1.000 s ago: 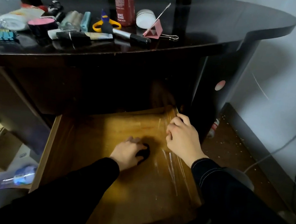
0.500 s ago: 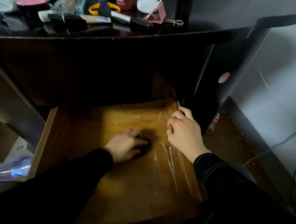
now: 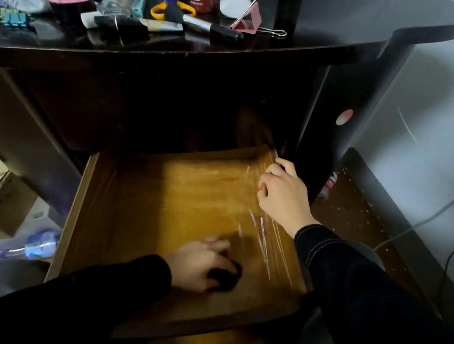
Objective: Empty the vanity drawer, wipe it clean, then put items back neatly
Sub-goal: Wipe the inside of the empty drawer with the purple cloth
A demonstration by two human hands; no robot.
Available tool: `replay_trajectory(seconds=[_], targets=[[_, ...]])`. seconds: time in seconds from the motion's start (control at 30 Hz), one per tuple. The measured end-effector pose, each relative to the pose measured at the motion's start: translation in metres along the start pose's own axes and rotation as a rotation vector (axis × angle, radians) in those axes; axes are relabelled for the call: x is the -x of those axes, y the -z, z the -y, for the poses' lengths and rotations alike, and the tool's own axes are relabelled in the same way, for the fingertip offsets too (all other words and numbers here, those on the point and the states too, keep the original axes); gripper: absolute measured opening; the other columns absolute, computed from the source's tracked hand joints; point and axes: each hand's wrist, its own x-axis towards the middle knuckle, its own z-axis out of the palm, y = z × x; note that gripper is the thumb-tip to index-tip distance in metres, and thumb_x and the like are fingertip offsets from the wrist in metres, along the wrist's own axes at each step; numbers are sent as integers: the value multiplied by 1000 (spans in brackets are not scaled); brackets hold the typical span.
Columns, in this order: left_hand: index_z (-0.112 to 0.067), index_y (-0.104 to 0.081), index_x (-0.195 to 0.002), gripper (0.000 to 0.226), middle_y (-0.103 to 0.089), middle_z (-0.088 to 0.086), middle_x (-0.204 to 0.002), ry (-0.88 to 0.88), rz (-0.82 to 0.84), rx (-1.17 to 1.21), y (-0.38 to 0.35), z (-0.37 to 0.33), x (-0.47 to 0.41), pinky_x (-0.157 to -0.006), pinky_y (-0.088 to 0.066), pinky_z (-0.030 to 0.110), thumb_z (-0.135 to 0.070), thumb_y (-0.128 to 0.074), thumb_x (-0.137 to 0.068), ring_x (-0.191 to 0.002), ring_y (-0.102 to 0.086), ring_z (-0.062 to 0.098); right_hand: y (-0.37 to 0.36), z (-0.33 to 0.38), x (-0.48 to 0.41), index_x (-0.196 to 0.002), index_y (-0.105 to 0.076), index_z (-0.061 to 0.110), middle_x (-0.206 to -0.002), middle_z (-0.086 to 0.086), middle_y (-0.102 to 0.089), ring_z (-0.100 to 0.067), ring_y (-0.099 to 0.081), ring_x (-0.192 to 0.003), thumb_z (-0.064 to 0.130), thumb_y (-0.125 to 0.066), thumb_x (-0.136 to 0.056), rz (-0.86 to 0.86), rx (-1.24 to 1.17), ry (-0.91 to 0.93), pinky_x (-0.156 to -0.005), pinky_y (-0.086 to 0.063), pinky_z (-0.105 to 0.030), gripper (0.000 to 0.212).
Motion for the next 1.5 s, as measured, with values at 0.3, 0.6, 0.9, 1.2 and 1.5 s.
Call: replay_trajectory(seconds=[0.3, 0.6, 0.9, 1.2, 1.5], targets=[[-37, -59, -135, 42, -51, 0, -129, 28, -94, -51, 17, 33, -22, -97, -46, 37, -36, -63, -94, -121, -48, 23, -5, -3, -1, -90, -72, 16, -116, 5, -63, -21, -32, -144, 19, -58, -93, -17, -37, 6, -86, -52, -37, 14], [-30, -64, -129, 42, -49, 5, -117, 467, -406, 17, 42, 88, -93, -94, -48, 39, -27, -65, -87, -112, -48, 32, -7, -5, -4, -88, -71, 17, -113, 6, -63, -21, -34, -143, 19, -58, -92, -28, -48, 9, -83, -53, -35, 14], [-33, -64, -125, 37, -52, 1, -121, 4, -3, 51, 1, -4, -10, -93, -49, 37, -37, -67, -88, -114, -52, 23, -4, -2, -1, -90, -72, 16, -115, 6, -63, -21, -32, -144, 19, -59, -93, -17, -27, 2, -81, -52, -33, 14], [-38, -61, -129, 36, -49, -2, -116, -157, 34, -10, 4, 1, -8, -87, -47, 36, -33, -60, -94, -110, -48, 19, -5, -3, -2, -87, -72, 17, -115, 6, -64, -20, -33, -143, 19, -59, -92, -23, -48, 6, -85, -52, -36, 15], [-33, -66, -124, 35, -46, 2, -111, 461, -393, 25, 47, 91, -101, -101, -44, 39, -29, -63, -90, -109, -52, 34, -10, -6, -4, -87, -71, 17, -114, 6, -64, -19, -35, -142, 20, -58, -92, -40, -41, 7, -81, -54, -36, 14]])
